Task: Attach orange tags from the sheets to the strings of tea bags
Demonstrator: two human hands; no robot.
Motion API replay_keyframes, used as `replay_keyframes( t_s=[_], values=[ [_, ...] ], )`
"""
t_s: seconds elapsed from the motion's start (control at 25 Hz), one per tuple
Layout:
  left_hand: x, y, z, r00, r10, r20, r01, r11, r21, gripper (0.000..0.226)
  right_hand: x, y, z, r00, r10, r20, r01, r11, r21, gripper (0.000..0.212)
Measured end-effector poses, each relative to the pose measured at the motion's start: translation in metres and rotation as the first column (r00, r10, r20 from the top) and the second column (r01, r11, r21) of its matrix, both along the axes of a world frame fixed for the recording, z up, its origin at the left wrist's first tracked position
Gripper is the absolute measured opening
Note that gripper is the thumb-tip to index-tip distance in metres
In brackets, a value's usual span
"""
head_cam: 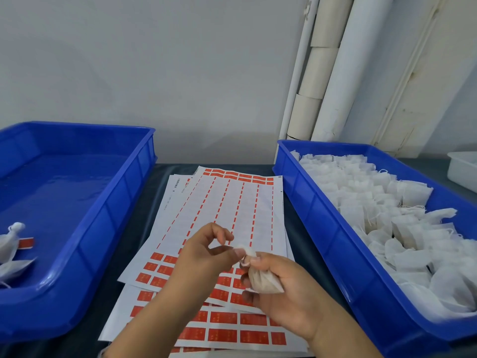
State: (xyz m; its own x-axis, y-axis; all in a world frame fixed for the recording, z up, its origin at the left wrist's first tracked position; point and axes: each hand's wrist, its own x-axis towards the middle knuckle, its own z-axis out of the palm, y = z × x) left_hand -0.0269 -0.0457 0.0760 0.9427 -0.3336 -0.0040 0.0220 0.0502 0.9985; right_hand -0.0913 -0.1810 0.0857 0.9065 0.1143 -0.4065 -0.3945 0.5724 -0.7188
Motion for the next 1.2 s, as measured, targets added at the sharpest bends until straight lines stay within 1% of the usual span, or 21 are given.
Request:
replay_keyframes(
  t_s=[0.04,0.12,0.2,0.28,0.44,0.48,0.56,0.68,0.76,0.84,0.92,0.96,1.08,1.16,1.2],
  values=[
    [-0.002,-0.002,-0.001,0.999,0.009,0.04,-0.009,1.0,0.011,0.027,-0.001,0.0,-0.001,0.999,0.031,0.014,-0.031,0.998,0.053,0.021],
    [-0.006,-0.003,-0.002,0.986,-0.007,0.168,-0.012,0.994,0.112,0.033,-0.001,0.001,-0.001,0.999,0.037,0.031,-0.039,0.997,0.061,0.018],
    [-0.01,-0.003,-0.002,0.96,-0.032,0.278,-0.035,0.972,0.234,0.039,0.0,0.0,-0.003,0.999,-0.022,0.03,0.021,0.999,0.047,0.017],
    [-0.012,0.0,-0.001,0.937,-0.043,0.346,-0.067,0.951,0.3,0.041,0.0,0.0,-0.003,0.996,-0.079,0.031,0.08,0.997,-0.013,0.015],
    [-0.015,0.003,0.002,0.861,-0.142,0.488,-0.108,0.888,0.447,0.022,0.0,-0.001,-0.005,0.993,-0.103,0.059,0.11,0.985,-0.135,0.014],
    [-0.014,0.003,0.003,0.852,-0.142,0.504,-0.129,0.876,0.465,0.016,0.0,-0.001,-0.005,0.993,-0.106,0.059,0.115,0.98,-0.163,0.012],
    [-0.01,0.003,0.006,0.862,-0.136,0.488,-0.138,0.864,0.484,0.006,-0.001,0.0,-0.003,0.991,-0.114,0.067,0.126,0.969,-0.212,0.016],
    [-0.007,0.007,0.006,0.885,-0.123,0.449,-0.124,0.867,0.482,0.015,-0.002,-0.002,0.0,0.987,-0.136,0.084,0.152,0.961,-0.232,0.023],
    [-0.006,0.01,0.007,0.895,-0.146,0.422,-0.104,0.85,0.516,0.014,-0.002,-0.006,-0.001,0.985,-0.156,0.067,0.167,0.959,-0.231,0.016],
    [-0.004,0.012,0.009,0.881,-0.182,0.437,-0.114,0.814,0.57,0.015,-0.002,-0.009,-0.002,0.986,-0.163,0.041,0.168,0.965,-0.202,0.01],
    [-0.001,0.014,0.012,0.842,-0.193,0.505,-0.181,0.78,0.599,0.014,-0.003,-0.011,-0.002,0.988,-0.152,0.013,0.152,0.972,-0.181,0.012],
    [0.0,0.015,0.013,0.82,-0.185,0.541,-0.225,0.765,0.603,0.012,-0.003,-0.011,-0.003,0.99,-0.143,0.002,0.141,0.975,-0.17,0.016],
    [0.001,0.018,0.015,0.719,-0.133,0.682,-0.406,0.716,0.568,0.009,-0.005,-0.012,-0.006,0.995,-0.098,0.009,0.098,0.986,-0.138,0.038],
    [0.0,0.021,0.016,0.645,-0.123,0.754,-0.484,0.697,0.528,0.017,-0.007,-0.014,-0.008,0.998,-0.066,0.02,0.068,0.989,-0.129,0.048],
    [0.001,0.022,0.016,0.628,-0.123,0.768,-0.51,0.68,0.526,0.022,-0.009,-0.014,-0.01,0.999,-0.048,0.024,0.05,0.991,-0.126,0.05]
  ],
)
